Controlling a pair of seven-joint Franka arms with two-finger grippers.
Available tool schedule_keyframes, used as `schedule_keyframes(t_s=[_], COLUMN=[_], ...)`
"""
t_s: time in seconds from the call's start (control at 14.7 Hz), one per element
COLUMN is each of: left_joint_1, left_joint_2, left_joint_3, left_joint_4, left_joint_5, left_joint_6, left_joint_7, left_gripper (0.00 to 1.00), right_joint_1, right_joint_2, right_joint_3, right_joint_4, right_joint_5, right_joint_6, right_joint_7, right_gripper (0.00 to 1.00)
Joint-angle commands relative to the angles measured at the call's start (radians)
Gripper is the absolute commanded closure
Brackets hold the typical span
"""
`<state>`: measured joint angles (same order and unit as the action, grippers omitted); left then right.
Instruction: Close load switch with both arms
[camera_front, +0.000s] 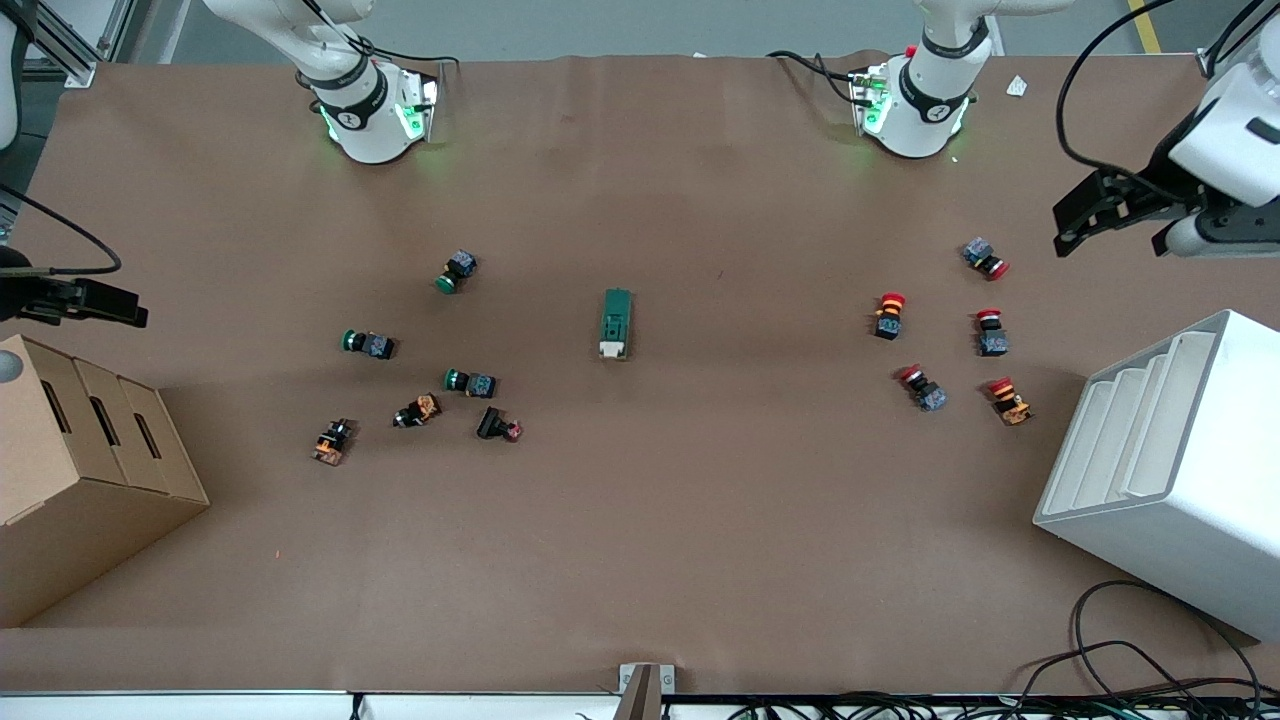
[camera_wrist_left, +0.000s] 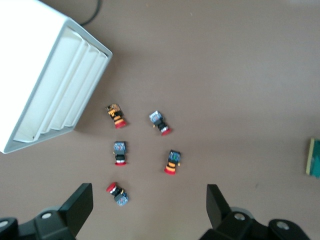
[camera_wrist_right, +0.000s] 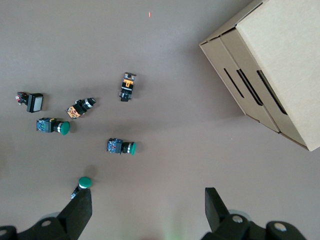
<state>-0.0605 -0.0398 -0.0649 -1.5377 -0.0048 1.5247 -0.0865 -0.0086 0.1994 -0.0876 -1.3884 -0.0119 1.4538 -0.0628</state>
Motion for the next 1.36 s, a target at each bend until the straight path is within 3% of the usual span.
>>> schedule_keyframes(t_s=[0.0,0.61,1.3], left_joint_1=[-0.012,-0.009,-0.01], left_joint_2=[-0.107,-0.135,-0.094], left_joint_3=[0.047,0.011,-0.006], left_joint_4=[-0.132,-0.165,-0.101], left_joint_5=[-0.034,0.016,0.012], left_joint_6=[0.014,0.055,0.028], left_joint_7=[0.086,0.068,0.022], left_gripper=[0.0,0.0,0.0], right_joint_1=[0.005,-0.001,-0.002], right_joint_2=[-0.155,-0.264,-0.293], right_joint_3=[0.009,0.011,0.009], right_joint_4=[-0.193,-0.248,-0.242], right_joint_5=[0.013,0.001,-0.002], right_joint_6=[0.089,0.096,0.092], right_joint_7=[0.008,0.004,0.0], right_gripper=[0.0,0.0,0.0])
